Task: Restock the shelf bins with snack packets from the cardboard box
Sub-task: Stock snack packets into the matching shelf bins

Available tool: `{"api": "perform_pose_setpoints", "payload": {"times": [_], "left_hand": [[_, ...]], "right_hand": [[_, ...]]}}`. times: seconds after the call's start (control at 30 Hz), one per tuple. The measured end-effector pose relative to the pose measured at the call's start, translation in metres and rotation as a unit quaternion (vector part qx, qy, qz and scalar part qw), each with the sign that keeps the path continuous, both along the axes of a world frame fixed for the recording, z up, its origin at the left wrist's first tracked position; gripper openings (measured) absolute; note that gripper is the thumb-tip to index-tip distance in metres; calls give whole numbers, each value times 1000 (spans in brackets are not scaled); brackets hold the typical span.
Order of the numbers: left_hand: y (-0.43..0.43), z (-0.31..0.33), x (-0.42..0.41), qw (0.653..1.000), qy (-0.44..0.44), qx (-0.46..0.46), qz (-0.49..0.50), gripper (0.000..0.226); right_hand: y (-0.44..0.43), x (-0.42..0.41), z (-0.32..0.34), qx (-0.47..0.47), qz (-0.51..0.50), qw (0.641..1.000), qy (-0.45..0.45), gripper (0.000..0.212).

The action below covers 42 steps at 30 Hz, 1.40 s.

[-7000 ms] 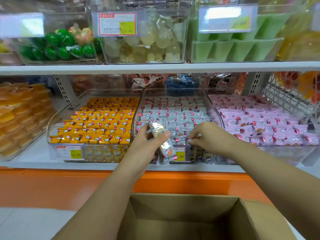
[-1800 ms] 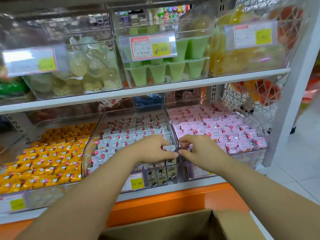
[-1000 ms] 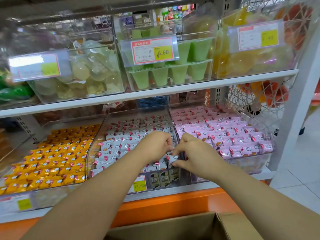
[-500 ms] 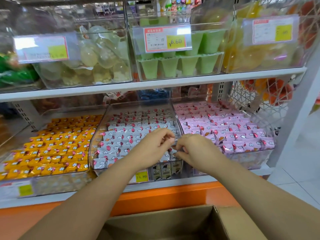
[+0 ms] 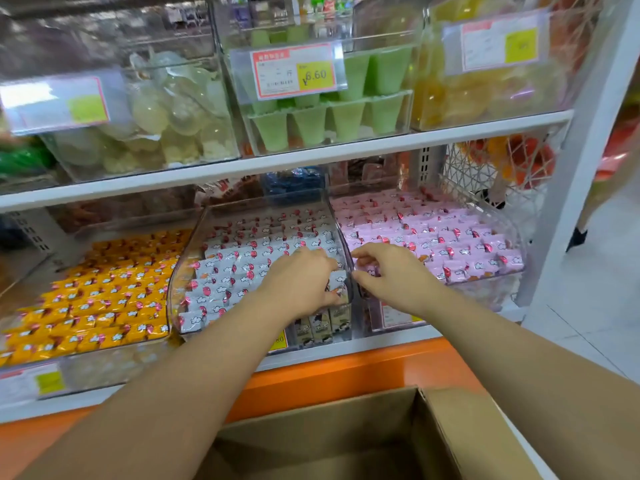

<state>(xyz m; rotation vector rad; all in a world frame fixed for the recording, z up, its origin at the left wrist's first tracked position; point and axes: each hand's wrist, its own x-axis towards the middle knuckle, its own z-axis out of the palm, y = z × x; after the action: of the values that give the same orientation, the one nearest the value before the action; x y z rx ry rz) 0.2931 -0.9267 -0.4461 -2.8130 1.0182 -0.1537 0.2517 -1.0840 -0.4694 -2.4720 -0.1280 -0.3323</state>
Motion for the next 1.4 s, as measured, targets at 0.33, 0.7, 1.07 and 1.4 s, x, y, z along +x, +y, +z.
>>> {"api": "perform_pose_setpoints", "payload": {"times": [0.33,0.7,1.07,1.4], "left_hand": [[-15,4,-3,999,-28,37,19,37],[-21,3,-2,998,-6,55,43,36],[-18,5,4,996,49,61,32,43],[6,1,-11,994,92,-53,24,29]], "right_hand": [[-5,-9,0,-26,19,999,10,33],[-6,-16,3,-47,30,998,22,26],[-3,-18,2,-31,27,999,25,36],[6,-2,12,-162,3,985,-51,37]]}}
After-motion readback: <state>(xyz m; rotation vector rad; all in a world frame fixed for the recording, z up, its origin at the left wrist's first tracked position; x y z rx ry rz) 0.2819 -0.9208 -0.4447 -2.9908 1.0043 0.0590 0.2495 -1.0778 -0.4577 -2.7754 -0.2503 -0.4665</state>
